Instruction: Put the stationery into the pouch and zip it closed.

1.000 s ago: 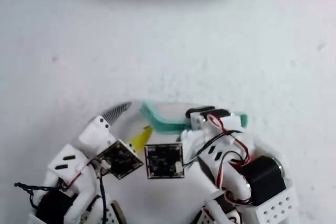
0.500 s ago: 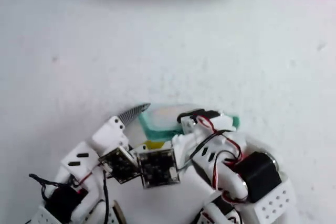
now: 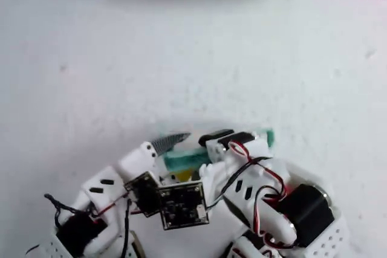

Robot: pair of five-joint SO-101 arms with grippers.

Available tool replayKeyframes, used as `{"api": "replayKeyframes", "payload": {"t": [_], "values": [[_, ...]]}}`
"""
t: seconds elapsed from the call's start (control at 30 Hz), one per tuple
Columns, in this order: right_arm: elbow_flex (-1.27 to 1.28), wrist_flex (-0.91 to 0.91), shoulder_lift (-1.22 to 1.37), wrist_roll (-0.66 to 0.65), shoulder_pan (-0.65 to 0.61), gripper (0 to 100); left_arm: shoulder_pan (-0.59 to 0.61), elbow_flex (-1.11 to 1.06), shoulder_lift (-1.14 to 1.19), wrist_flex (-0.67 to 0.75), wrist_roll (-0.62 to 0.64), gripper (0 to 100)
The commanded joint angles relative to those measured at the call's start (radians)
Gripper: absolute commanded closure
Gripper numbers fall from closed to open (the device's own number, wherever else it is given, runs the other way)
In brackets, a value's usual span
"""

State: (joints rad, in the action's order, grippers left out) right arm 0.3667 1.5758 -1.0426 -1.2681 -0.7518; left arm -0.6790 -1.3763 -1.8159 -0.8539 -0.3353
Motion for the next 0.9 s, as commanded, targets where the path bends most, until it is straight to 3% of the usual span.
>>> {"api": "replayKeyframes", "payload": {"t": [0.0, 0.23, 0.5, 0.67, 0.87], "values": [[-0.046, -0.05, -0.007, 0.017, -0.012, 98.1, -0.013, 0.014, -0.012, 0.02, 0.011, 97], [0.031, -0.076, -0.015, 0.017, 0.035, 97.3, -0.002, 0.02, -0.012, 0.023, 0.014, 98], [0.037, -0.116, -0.012, 0.094, 0.142, 71.2, 0.081, 0.012, -0.012, 0.11, 0.029, 98], [0.037, -0.245, -0.015, 0.146, 0.223, 71.1, 0.082, 0.012, -0.012, 0.112, 0.13, 98], [0.038, -0.286, -0.008, 0.195, 0.22, 71.1, 0.15, -0.04, -0.012, 0.196, 0.229, 98]]}}
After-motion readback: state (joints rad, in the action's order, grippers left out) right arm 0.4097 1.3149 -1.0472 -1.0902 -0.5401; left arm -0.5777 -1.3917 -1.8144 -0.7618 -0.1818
